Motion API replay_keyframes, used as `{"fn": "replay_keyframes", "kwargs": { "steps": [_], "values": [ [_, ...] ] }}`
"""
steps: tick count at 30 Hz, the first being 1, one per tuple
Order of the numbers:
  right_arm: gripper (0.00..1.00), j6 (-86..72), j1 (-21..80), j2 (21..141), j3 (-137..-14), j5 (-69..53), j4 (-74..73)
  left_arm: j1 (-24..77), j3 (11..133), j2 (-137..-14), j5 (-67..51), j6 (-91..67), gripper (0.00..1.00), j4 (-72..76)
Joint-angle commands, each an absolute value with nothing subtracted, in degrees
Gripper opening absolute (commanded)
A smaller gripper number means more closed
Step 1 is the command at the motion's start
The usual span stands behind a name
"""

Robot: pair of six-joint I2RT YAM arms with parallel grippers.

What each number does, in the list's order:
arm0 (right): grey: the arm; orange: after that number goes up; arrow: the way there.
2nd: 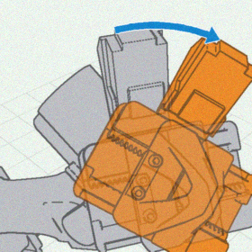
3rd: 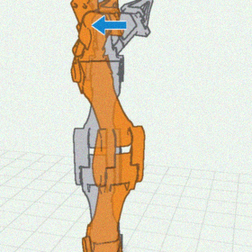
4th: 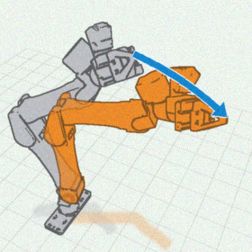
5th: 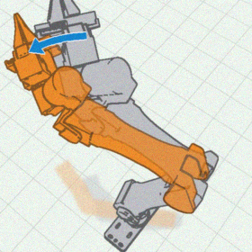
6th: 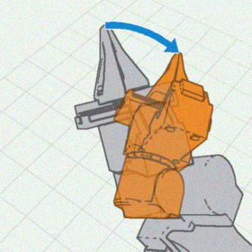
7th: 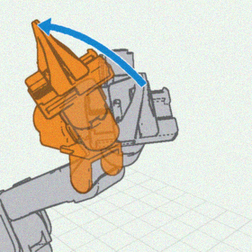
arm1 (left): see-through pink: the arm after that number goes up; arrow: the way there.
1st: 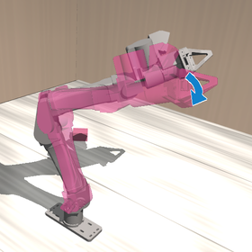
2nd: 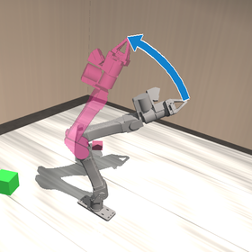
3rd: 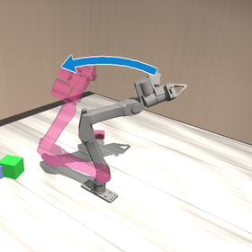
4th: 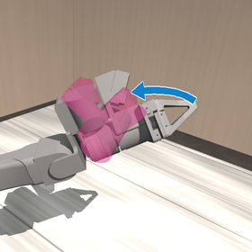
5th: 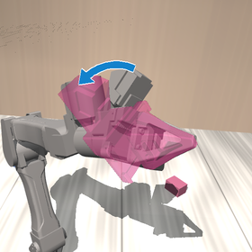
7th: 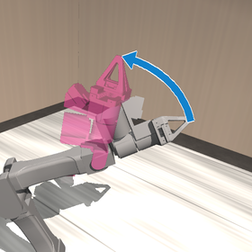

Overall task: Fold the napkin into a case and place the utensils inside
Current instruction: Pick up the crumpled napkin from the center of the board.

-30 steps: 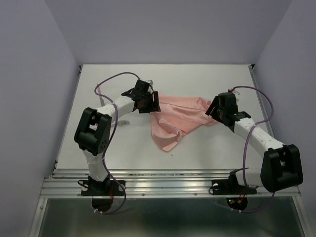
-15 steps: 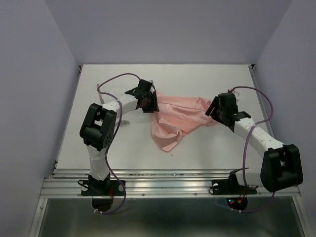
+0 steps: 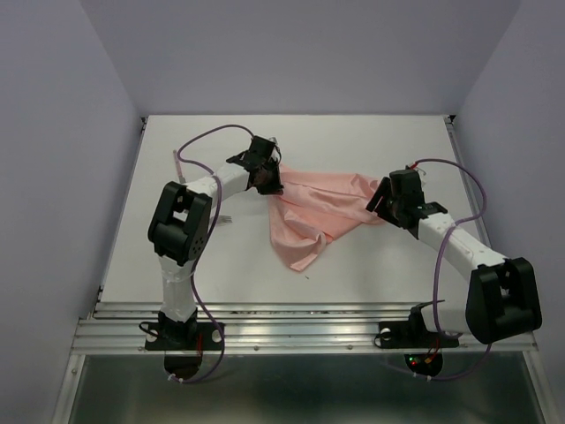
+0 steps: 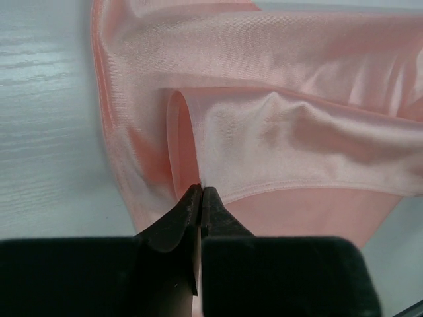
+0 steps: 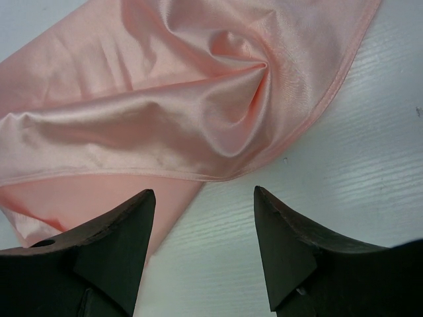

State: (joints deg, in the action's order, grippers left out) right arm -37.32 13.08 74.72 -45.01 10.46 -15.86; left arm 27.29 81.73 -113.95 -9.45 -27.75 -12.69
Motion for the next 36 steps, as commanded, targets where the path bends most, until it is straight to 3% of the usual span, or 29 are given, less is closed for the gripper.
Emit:
{"fn": "replay_keyframes", "kwargs": {
  "steps": [1,2,7,13,24,27,30,31,36],
  "values": [
    [0.66,-37.62,12.83,74.18,-44.56,10.37,-14.06,27.33,85.08,-113.12,-8.79,-26.72,0.04,-13.88],
    [0.66,-37.70,12.83,74.27,-44.47,10.46,-14.06,27.33,85.25,-113.03,-8.79,-26.63,0.00,-13.97],
    [0.67,-37.00,8.80,75.85,-44.21,12.05,-12.22,27.33,85.34,-110.66,-10.02,-26.37,0.00,-14.33],
    [0.65,-36.65,-2.88,80.50,-44.91,1.68,-6.69,27.42,85.08,-107.32,-11.34,-25.66,0.00,-14.33],
    [0.55,-38.23,-6.86,94.21,-48.08,-4.48,-0.70,27.33,84.99,-106.17,-12.57,-25.31,0.00,-14.24],
    [0.44,-39.20,-6.86,95.88,-48.43,-5.36,2.55,27.42,85.08,-106.26,-12.66,-25.22,0.00,-14.15],
    [0.06,-40.25,-6.86,97.03,-49.39,-5.45,3.25,27.33,85.86,-106.35,-12.40,-24.70,0.00,-14.76],
    [0.01,-40.51,-6.86,96.94,-49.92,-5.54,3.34,27.33,86.30,-106.52,-11.96,-24.26,0.00,-15.72],
    [0.01,-41.40,-7.38,96.24,-62.02,-5.54,0.98,23.48,98.76,-108.63,-8.53,-20.66,0.00,-21.26]
  ]
}}
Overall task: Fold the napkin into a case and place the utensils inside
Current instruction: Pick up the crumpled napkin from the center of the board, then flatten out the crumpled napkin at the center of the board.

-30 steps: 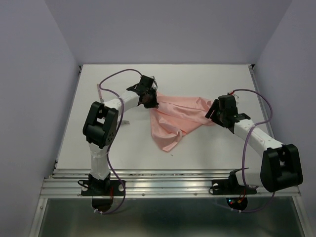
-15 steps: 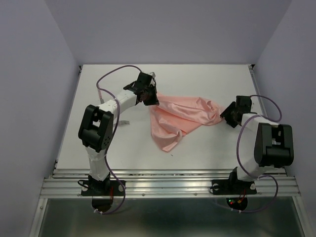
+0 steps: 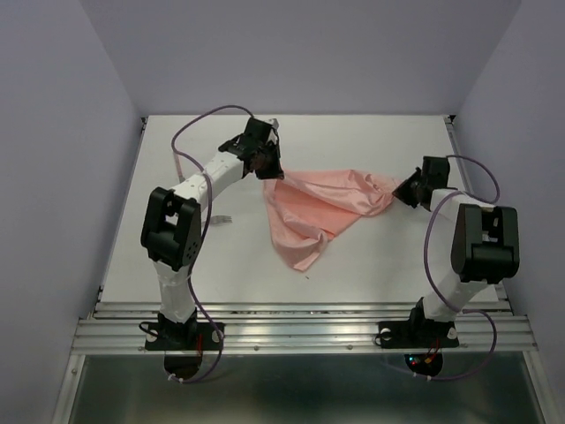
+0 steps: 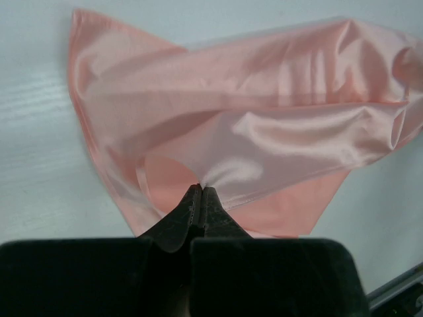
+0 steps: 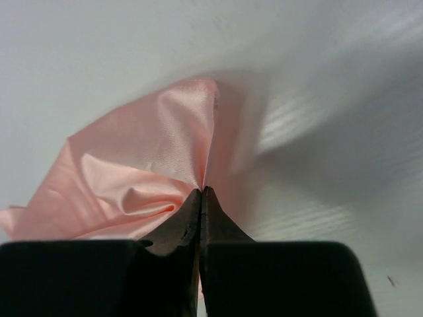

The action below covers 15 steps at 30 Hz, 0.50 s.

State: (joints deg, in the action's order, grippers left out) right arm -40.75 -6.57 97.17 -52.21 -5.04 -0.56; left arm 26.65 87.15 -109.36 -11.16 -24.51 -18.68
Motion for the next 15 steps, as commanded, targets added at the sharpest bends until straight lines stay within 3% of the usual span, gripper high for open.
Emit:
{"fn": "replay_keyframes", "kwargs": {
  "steps": [1,8,11,15],
  "values": [
    [0.01,-41.40,-7.38,96.50,-65.01,-5.36,0.18,21.38,104.79,-109.85,-9.13,-20.22,0.00,-22.05],
    [0.01,-42.27,-7.38,96.95,-92.44,-7.46,-6.50,15.03,137.35,-115.75,-12.92,-18.46,0.00,-30.06],
    [0.01,-42.01,-7.38,93.44,-96.50,-8.52,-6.50,13.71,138.61,-111.81,-14.23,-18.19,0.00,-26.57],
    [0.01,-40.44,-7.38,86.94,-94.14,-8.88,-5.98,12.40,130.88,-103.90,-14.68,-18.28,0.00,-19.27]
  ]
}}
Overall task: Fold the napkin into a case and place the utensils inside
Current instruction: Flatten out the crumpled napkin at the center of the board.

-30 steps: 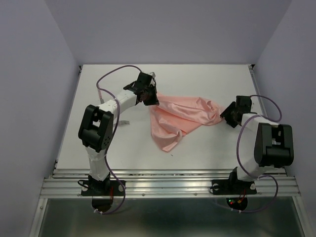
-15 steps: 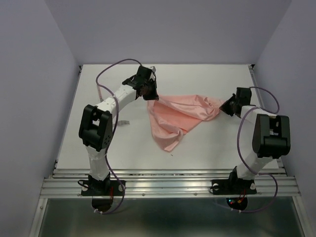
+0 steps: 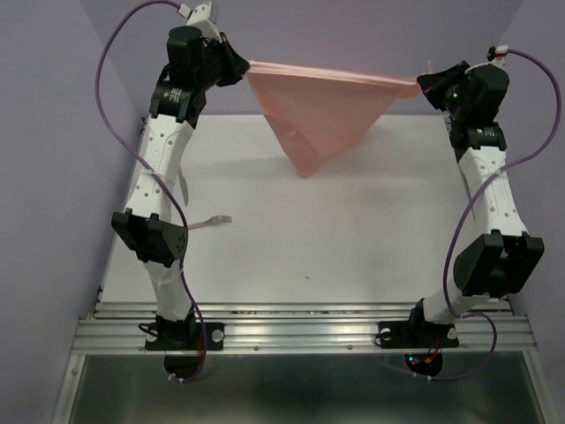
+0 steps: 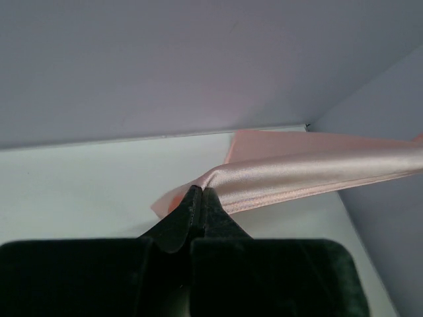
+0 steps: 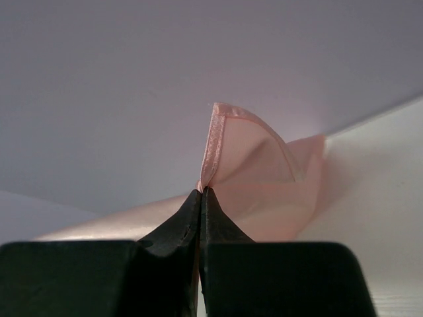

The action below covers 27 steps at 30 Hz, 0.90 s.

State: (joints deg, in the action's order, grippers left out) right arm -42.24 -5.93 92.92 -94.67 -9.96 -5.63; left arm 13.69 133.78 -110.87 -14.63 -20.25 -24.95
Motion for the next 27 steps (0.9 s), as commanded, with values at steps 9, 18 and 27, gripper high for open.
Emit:
{"fn": "replay_keyframes", "kwargs": {
  "steps": [9,18,27],
  "values": [
    [0.01,-37.18,-7.38,67.36,-69.68,-13.17,-7.55,11.95,99.34,-87.85,-18.10,-17.93,0.00,-12.78],
    [0.03,-38.93,-7.38,53.01,-35.00,-17.58,-15.62,13.09,56.27,-78.49,-18.99,-24.43,0.00,3.07],
    [0.63,-40.70,-7.38,53.51,-33.83,-6.95,-26.63,16.79,46.41,-80.68,-14.77,-29.26,0.00,3.35]
  ]
}}
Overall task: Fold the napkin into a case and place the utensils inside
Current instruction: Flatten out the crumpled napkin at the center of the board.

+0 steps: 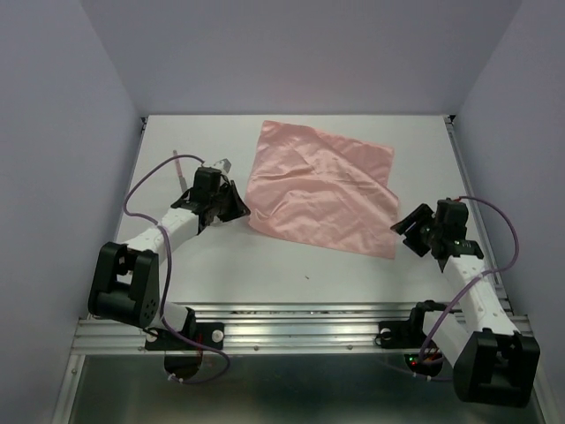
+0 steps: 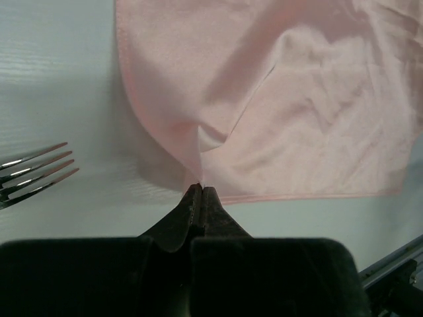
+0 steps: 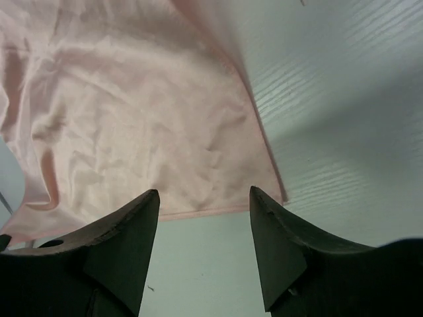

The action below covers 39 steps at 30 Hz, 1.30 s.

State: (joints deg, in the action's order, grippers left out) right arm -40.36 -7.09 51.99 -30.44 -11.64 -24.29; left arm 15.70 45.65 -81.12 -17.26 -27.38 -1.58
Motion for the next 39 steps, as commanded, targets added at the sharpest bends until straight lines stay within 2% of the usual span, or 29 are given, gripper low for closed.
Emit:
{"fn": "replay_keyframes", "kwargs": {
  "steps": [1,6,12,21,29,31,37,39],
  "values": [
    [0.63,-40.43,-7.38,54.31,-34.27,-5.20,-27.59,16.79,46.32,-80.94,-13.72,-29.70,0.00,2.99],
    [0.61,-38.94,-7.38,58.00,-34.81,-3.51,-26.46,16.79,45.18,-79.81,-11.78,-31.29,0.00,2.37],
    [0.59,-41.48,-6.86,60.38,-30.51,-8.70,-23.82,16.79,44.21,-78.22,-10.20,-31.55,0.00,1.58],
    [0.63,-48.77,-1.34,59.50,-26.46,-4.83,-26.55,16.87,44.12,-78.57,-11.25,-32.61,0.00,2.28],
    [0.63,-52.91,5.44,65.29,-25.93,-2.99,-21.36,16.96,44.82,-79.19,-11.69,-32.34,0.00,2.20],
    [0.59,-53.52,6.06,65.65,-25.75,-1.59,-19.79,16.96,44.82,-79.01,-11.87,-32.08,0.00,2.20],
    [0.40,-53.88,6.06,65.13,-26.28,2.11,-19.51,16.96,45.09,-78.92,-11.60,-31.64,0.00,1.67],
    [0.37,-54.05,6.06,64.87,-26.11,2.55,-19.77,16.96,45.09,-78.93,-11.60,-31.55,0.00,1.67]
  ]
}}
